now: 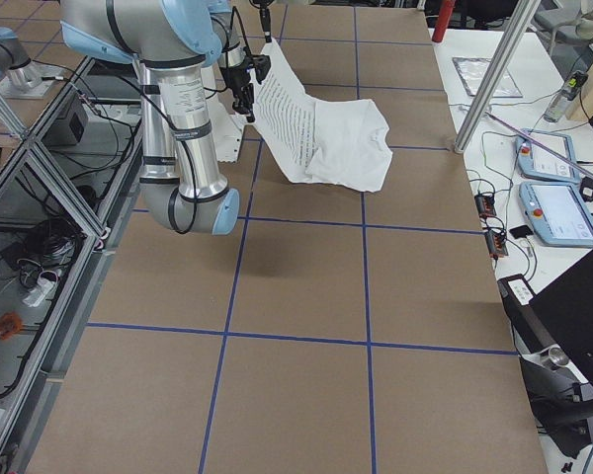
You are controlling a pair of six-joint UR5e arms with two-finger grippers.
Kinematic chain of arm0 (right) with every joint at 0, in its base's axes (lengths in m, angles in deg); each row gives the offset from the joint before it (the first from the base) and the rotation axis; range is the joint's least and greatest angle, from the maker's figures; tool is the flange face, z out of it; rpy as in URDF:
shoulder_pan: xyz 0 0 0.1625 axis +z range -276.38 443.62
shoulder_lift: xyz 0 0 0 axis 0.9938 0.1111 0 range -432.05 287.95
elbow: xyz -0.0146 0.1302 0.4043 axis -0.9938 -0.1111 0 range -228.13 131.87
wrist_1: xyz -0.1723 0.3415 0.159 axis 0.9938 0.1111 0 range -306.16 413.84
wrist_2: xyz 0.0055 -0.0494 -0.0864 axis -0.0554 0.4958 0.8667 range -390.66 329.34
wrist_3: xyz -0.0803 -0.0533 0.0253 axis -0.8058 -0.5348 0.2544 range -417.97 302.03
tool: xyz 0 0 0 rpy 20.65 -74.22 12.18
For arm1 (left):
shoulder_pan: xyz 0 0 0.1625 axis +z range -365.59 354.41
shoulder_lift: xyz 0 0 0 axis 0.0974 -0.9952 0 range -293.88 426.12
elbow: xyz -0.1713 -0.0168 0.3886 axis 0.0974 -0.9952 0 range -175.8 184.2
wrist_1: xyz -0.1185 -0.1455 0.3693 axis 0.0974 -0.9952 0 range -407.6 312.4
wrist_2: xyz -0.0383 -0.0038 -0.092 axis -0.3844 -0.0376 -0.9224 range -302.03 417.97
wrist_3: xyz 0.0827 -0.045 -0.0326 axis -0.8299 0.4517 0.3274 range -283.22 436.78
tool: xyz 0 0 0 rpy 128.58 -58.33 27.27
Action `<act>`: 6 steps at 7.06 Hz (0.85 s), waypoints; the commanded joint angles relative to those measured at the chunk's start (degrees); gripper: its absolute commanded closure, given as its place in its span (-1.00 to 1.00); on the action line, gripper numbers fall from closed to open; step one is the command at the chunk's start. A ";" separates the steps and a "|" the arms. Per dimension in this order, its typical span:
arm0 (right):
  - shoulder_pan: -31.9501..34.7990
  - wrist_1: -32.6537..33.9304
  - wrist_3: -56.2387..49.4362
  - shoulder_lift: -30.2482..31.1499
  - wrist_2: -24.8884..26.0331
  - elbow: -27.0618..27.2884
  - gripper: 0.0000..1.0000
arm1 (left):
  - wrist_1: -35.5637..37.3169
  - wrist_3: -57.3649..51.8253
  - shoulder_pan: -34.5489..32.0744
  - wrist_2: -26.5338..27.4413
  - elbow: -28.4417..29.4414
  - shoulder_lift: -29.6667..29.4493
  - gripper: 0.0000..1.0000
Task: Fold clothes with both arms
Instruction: 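Lift the hem with both grippers and fold it over toward the collar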
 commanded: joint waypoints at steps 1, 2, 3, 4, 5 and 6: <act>12.77 -0.10 -9.35 -2.53 -4.66 -2.90 1.00 | 0.59 -7.52 -8.47 -0.27 7.57 -7.12 1.00; 16.93 -0.97 -11.39 -5.41 -5.13 -7.63 1.00 | 0.59 -9.64 -12.09 -0.35 10.92 -10.11 1.00; 18.71 -4.98 -11.67 -6.84 -4.88 -13.59 1.00 | 0.59 -12.88 -16.47 -0.62 14.35 -12.49 1.00; 20.29 -10.76 -11.68 -6.94 -4.70 -18.70 1.00 | 0.59 -16.48 -20.17 -1.40 16.73 -14.08 1.00; 22.05 -14.91 -11.76 -6.94 -4.44 -22.40 1.00 | 0.50 -18.78 -24.12 -3.85 18.75 -15.49 1.00; 23.63 -17.56 -13.68 -7.02 -4.43 -24.70 1.00 | 0.41 -20.37 -26.34 -4.39 21.56 -17.07 1.00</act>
